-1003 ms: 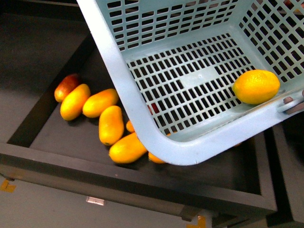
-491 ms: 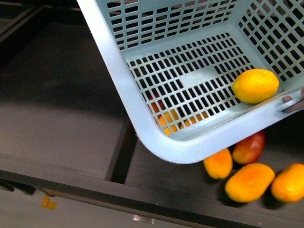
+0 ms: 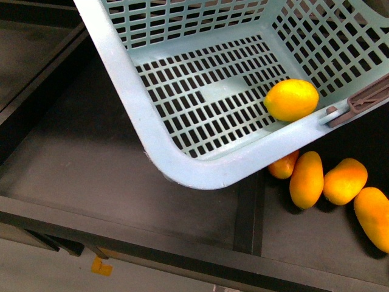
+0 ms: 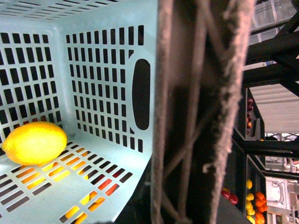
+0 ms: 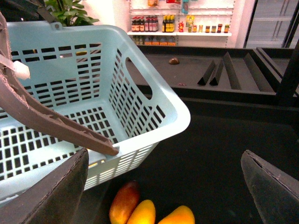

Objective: Pick lemon and mango into basket

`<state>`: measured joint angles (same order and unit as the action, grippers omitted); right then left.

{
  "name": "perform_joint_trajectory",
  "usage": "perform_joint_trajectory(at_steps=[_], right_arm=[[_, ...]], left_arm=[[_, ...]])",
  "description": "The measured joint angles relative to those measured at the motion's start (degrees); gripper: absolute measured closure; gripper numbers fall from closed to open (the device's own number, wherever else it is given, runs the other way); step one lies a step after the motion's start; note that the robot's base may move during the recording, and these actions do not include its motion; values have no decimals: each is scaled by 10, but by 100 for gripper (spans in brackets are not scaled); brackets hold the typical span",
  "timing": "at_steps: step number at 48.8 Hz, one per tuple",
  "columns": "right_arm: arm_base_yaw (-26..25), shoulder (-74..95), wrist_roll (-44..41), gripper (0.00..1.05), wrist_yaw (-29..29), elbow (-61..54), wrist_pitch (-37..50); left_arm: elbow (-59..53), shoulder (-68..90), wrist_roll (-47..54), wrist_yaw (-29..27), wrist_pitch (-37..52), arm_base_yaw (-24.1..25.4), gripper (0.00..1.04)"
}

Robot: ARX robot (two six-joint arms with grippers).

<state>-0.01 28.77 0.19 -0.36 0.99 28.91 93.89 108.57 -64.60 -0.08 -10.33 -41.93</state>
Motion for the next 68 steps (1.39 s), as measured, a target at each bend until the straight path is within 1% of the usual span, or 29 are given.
perform_joint_trajectory(at_steps=[9, 10, 11, 13, 14, 15, 17, 18, 19, 22, 25, 28, 29, 35, 37, 38, 42, 47, 55, 59, 68], right_arm=[[2, 2, 2, 9, 6, 1, -5], [12, 7, 22, 9, 51, 9, -38], [18, 10, 26, 9, 75, 18, -62], [42, 33, 81, 9, 172, 53, -164], [44, 40, 86, 9, 181, 61, -188], [44, 51, 108, 9, 226, 75, -228], [33, 74, 146, 9, 279, 95, -293], [22, 79, 152, 9, 281, 97, -298], [9, 84, 155, 9, 278, 98, -296], [-63, 115, 151, 9, 219, 109, -254], [-143, 170, 128, 9, 150, 124, -202], [-234, 268, 93, 9, 64, 144, -138], [-254, 296, 83, 9, 46, 150, -122], [-338, 458, 38, 9, -26, 193, -68], [-360, 529, 24, 9, -30, 217, -55], [-367, 571, 12, 9, -23, 232, -43], [-370, 672, -11, 9, -7, 273, -28], [-358, 746, -22, 9, 2, 309, -23], [-315, 857, -19, 9, 21, 379, -24], [-283, 916, -5, 9, 34, 424, -28], [-246, 979, 17, 9, 52, 472, -39]], left_arm=[[0, 0, 0, 14, 0, -4, 100], [0, 0, -1, 16, 0, -5, 100], [0, 0, -2, 16, 0, -5, 100], [0, 0, -3, 18, 0, -7, 100], [0, 0, -3, 18, 0, -7, 100], [0, 0, -5, 19, 0, -9, 100], [1, 0, -6, 20, 0, -12, 100], [1, 0, -5, 20, 0, -13, 100], [1, 0, -5, 21, 0, -14, 100], [1, 1, -10, 26, 0, -14, 100], [1, 1, -10, 26, 0, -15, 100], [1, 1, -10, 21, 0, -14, 100], [1, 1, -10, 19, 0, -14, 100], [1, 1, -9, 14, 0, -10, 100], [1, 1, -6, 11, 0, -9, 100], [1, 1, -5, 12, 0, -9, 100], [1, 1, -5, 16, 0, -10, 100], [1, 1, -7, 21, 0, -11, 100], [1, 1, -8, 21, 0, -13, 100], [1, 1, -8, 19, 0, -12, 100], [1, 1, -7, 16, 0, -11, 100]])
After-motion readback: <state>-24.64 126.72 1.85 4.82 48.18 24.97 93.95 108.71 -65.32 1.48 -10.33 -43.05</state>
